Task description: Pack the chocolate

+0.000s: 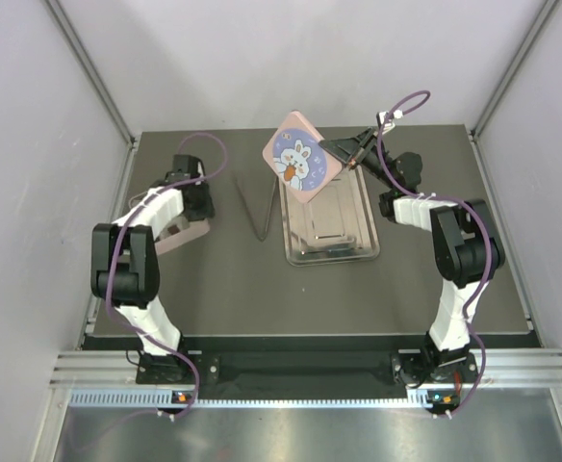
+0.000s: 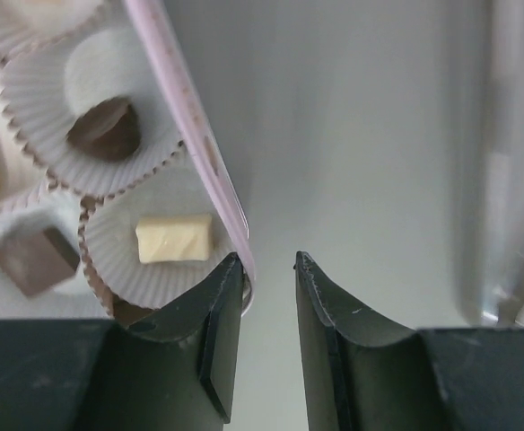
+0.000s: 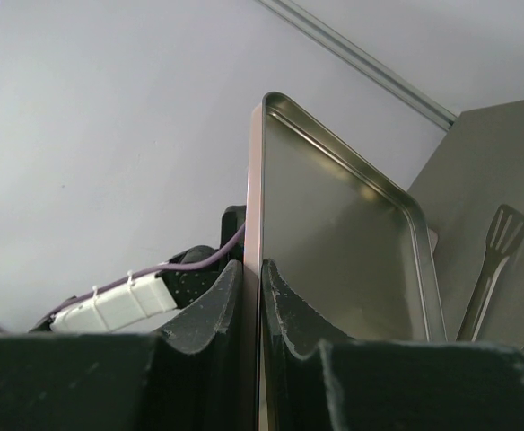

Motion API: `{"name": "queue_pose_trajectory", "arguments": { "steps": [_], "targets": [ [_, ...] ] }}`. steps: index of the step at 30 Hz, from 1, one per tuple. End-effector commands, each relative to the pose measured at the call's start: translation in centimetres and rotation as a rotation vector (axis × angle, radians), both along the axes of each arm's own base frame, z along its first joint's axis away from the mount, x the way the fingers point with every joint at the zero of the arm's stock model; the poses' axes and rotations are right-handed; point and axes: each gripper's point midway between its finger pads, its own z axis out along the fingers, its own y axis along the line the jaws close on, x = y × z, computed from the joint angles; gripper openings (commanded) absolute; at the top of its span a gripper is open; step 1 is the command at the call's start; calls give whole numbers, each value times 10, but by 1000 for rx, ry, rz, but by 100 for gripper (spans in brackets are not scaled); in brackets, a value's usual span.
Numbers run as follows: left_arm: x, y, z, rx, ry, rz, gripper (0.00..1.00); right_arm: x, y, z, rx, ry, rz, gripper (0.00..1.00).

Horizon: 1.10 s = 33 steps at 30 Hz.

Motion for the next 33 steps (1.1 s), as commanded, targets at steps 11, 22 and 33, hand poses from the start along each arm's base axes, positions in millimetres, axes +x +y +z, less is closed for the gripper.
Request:
{"name": "queue_pose_trajectory", "arguments": {
  "steps": [11, 22, 33],
  "targets": [
    [9, -69, 63, -206, -148, -85, 50, -19, 15, 43, 40, -123, 18, 0],
    [13, -127, 188, -879, -491, -382, 67, -25, 24, 77, 263, -73, 58, 0],
    [5, -156, 219, -1184, -569, -548, 68, -37, 32, 114, 310, -119, 80, 0]
  ]
}}
